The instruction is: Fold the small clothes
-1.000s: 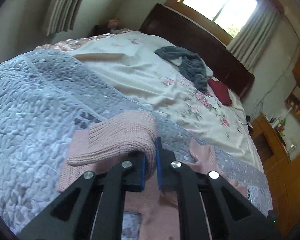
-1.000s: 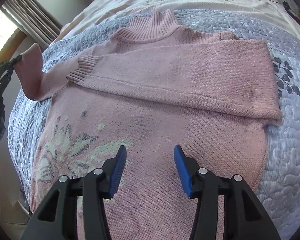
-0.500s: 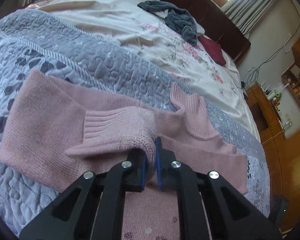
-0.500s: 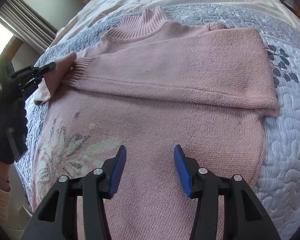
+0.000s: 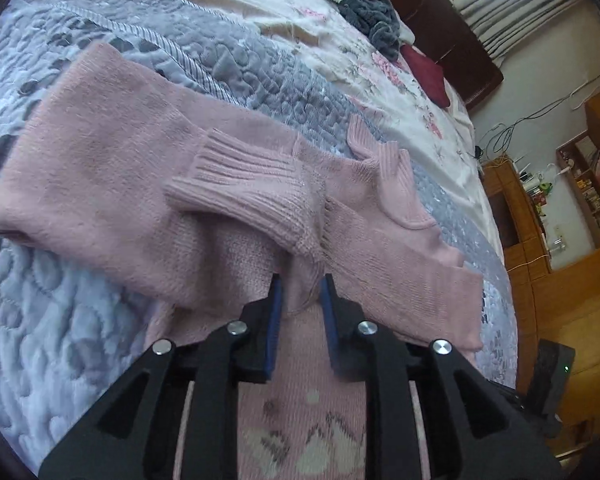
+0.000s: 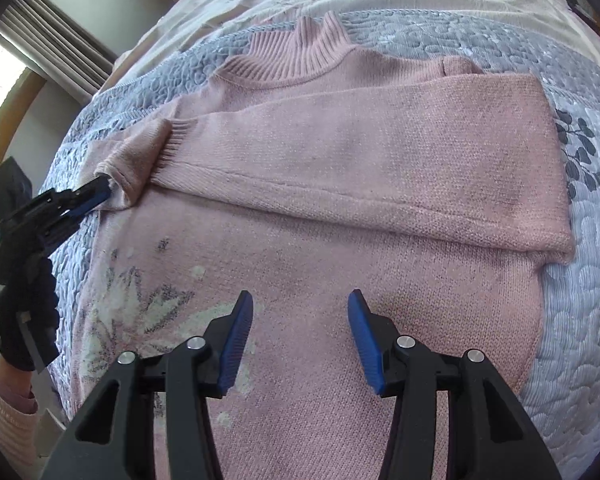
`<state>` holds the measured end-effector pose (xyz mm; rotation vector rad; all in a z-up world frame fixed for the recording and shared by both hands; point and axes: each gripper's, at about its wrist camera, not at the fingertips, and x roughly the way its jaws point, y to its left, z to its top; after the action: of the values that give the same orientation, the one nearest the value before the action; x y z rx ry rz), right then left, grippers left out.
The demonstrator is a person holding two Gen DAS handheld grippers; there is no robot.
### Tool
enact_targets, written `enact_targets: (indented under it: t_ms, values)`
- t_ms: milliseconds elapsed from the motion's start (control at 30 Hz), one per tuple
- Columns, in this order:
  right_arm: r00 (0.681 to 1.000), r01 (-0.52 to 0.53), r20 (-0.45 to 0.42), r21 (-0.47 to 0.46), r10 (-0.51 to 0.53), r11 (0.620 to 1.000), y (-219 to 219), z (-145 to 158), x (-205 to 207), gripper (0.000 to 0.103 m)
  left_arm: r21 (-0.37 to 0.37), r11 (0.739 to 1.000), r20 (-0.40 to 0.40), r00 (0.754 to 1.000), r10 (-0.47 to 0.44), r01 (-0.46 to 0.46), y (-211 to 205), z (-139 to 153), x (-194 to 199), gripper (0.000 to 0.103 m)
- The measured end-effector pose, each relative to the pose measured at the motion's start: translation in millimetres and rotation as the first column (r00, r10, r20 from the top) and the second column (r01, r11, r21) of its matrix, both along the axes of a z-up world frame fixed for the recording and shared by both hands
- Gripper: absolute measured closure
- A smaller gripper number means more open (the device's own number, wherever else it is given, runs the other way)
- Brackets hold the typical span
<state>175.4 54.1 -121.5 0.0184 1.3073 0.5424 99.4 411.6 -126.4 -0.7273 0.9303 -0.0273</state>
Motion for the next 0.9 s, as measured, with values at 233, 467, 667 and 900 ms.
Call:
enact_targets:
  t_ms: [233,467,667,900]
  values:
    - [0.998,-0.034,-0.043,0.063,0.036,0.997,47.3,12.0,19.6,0.053,0.285,0.951,-0.027,0.991,0.128,-0.115,66.1,34.6,0.7,0.074]
    - [0.991,-0.092,-0.085,0.089,0.099,0.992,117.9,16.1,37.2,0.053,0.325,0.945,-0.179,0.978,0.110,-0.047,85.7,-18.7,16.0,0.076]
    - [0.980,-0.065,-0.177,0.159,0.094,0.985,163.7,7.6,59.2,0.053,0.279,0.956,-0.119,0.985,0.126,-0.089,94.7,-6.6,1.1,0.075]
    - [0.950,-0.015,-0.301,0.227,0.085,0.974,211.0,-16.1,78.3,0.036,0.282,0.941,-0.010,0.980,0.199,-0.188,113.8,28.1,-29.7,0.073]
